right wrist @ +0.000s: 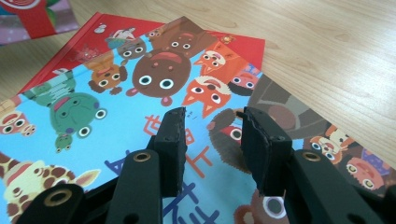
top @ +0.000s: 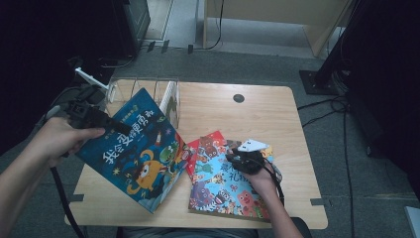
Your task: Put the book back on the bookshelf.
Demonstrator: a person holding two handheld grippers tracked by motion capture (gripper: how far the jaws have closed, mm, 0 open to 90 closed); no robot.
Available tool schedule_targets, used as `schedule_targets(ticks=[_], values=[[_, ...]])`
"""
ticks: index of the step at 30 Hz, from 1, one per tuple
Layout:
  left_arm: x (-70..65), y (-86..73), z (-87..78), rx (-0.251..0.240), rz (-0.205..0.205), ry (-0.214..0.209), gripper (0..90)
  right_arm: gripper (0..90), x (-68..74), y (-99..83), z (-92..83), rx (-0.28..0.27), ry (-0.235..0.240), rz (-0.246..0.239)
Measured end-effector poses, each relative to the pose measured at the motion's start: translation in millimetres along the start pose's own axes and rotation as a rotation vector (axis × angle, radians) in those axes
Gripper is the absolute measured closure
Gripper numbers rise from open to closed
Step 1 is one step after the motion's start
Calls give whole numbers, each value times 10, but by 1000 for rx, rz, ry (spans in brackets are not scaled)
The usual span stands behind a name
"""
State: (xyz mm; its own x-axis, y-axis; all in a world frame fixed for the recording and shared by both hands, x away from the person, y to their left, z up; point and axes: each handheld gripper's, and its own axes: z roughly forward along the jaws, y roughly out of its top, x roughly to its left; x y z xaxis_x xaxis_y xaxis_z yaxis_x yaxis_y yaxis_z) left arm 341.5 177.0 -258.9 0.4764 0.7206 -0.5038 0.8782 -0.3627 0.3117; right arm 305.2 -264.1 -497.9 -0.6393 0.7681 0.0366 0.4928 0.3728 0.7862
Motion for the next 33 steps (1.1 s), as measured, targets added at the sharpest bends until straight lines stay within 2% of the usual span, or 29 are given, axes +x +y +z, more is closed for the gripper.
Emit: schedule_targets(ticks=[6, 14, 18, 26, 33], values=[[131, -156, -110, -35, -39, 9, 832, 588, -22, 3, 20, -16, -1, -1], [332, -345, -268, -64, -104, 12, 833, 542, -2, -4, 57, 10, -4, -12], [405, -404, -316, -73, -127, 25, 829, 532, 7, -3, 67, 24, -1, -26], [567, -512, -430, -91, -177, 38, 829, 529, 2, -4, 68, 24, 4, -15], [758, -524, -558, -116, -235, 74, 829, 529, 2, -4, 68, 25, 4, -15]])
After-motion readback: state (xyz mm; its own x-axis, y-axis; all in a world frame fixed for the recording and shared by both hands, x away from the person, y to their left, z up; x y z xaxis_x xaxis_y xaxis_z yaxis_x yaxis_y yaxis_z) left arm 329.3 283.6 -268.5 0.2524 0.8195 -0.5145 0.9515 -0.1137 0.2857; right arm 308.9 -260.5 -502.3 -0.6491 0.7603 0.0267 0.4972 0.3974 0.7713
